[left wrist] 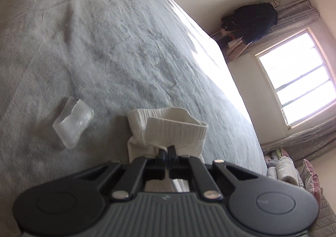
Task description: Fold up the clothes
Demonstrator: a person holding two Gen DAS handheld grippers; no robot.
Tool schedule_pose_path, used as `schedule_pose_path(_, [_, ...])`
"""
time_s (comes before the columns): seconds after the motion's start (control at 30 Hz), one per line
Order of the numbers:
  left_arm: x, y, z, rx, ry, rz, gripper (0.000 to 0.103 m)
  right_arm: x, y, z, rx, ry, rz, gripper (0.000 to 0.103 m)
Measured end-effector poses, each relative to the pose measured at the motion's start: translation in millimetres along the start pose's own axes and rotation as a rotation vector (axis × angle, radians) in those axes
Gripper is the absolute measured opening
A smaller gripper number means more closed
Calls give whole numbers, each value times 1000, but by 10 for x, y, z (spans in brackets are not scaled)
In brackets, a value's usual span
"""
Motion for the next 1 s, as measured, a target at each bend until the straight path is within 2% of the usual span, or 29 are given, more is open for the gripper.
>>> schedule_pose_path(0.17, [-11,89,84,14,-21,26,2,97,84,-57,-12,28,39,0])
schedule_pose_path(0.37, [-26,196,184,31,-45,57,2,295,363,-198,-89,95,83,0])
schedule_pose_path(0.53, [-67,123,193,121,-21,148,4,414,427,-321,-111,158,96,0])
schedule_pose_path(0.63, [-221,-27,259,198,-46,195,29,407,410,-310,-94,164,115,2])
schedule_pose_path(0.77, [-410,-233,462,289,-91,216,40,407,405,-321,-80,168,123,2])
schedule_pose_path(0.87, [-278,-396,592,359,28,213,50,402,433,-335,-85,167,120,3])
schedule_pose_path(0.97, [-66,-460,619,376,173,173,52,405,435,-331,-88,168,119,3])
schedule_pose_path(1.0, [-2,-482,621,389,200,174,53,409,430,-328,-87,168,120,3])
Point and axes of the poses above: each gripper's, at about its wrist camera, not at the fingertips, and x roughly the way its jaws point, y to its left, z to its top, the point moved 9 cm from there along x, roughly the way its jaws point, and after that the axes turned 12 degrees about y, right-handed, at the moved point
